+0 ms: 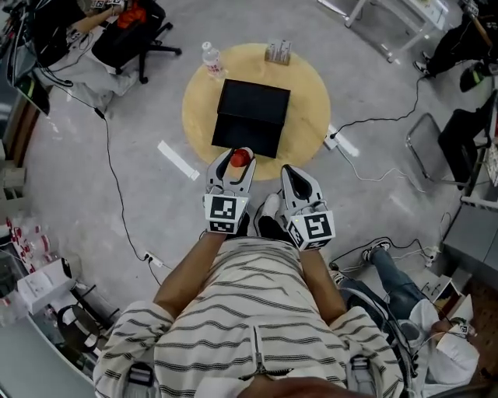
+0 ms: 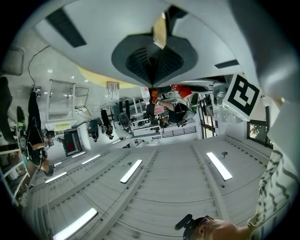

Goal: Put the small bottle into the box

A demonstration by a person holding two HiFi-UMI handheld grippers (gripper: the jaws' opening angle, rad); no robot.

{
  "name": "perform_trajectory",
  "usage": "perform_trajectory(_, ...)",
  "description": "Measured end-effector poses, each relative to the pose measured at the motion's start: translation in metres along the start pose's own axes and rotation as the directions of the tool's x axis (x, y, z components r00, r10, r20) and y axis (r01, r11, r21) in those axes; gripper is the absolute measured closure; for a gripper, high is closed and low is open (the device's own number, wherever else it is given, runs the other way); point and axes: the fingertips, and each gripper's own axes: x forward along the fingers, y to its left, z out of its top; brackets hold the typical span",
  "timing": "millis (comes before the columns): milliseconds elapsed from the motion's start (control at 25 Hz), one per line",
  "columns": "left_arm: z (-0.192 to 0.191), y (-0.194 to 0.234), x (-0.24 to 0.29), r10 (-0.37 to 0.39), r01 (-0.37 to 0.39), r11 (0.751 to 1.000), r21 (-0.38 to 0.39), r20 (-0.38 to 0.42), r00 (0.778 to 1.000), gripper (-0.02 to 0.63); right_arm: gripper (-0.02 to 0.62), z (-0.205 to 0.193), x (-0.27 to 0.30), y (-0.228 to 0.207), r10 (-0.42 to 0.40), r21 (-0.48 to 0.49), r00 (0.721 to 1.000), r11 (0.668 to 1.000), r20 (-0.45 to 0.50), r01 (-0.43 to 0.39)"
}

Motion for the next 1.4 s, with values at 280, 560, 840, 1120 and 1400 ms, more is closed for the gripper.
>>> perform_trajectory(280, -0.013, 0.014, 0.022, -0.016, 0.015, 1.000, -0.011, -0.026, 1.000, 0.377, 0.578, -0.005, 0.012, 0.001, -0.028, 0.002, 1.000, 1.000, -0.009, 0.028)
perform_trajectory(560, -0.030, 0.023, 0.050, -0.034, 0.035, 0.999, 0.011, -0.057, 0.998, 0.377, 0.579, -0.015, 0.020, -0.001, -0.051, 0.015, 0.998, 0.999, -0.027, 0.051)
perform_trajectory(840, -0.052, 0.029, 0.078, -0.049, 0.052, 0.998, 0.021, -0.112, 0.993, 0.377, 0.578, -0.022, 0.017, -0.011, -0.094, 0.017, 0.994, 0.995, -0.049, 0.095)
perform_trajectory(1120, -0.064, 0.033, 0.096, -0.059, 0.061, 0.998, 0.010, -0.142, 0.988, 0.377, 0.578, -0.030, 0.023, -0.007, -0.090, 0.014, 0.992, 0.996, -0.085, 0.091)
perform_trajectory(1400, -0.079, 0.038, 0.113, -0.057, 0.059, 0.998, 0.007, -0.180, 0.982, 0.377, 0.578, -0.036, 0.028, -0.003, -0.085, 0.020, 0.991, 0.996, -0.102, 0.087)
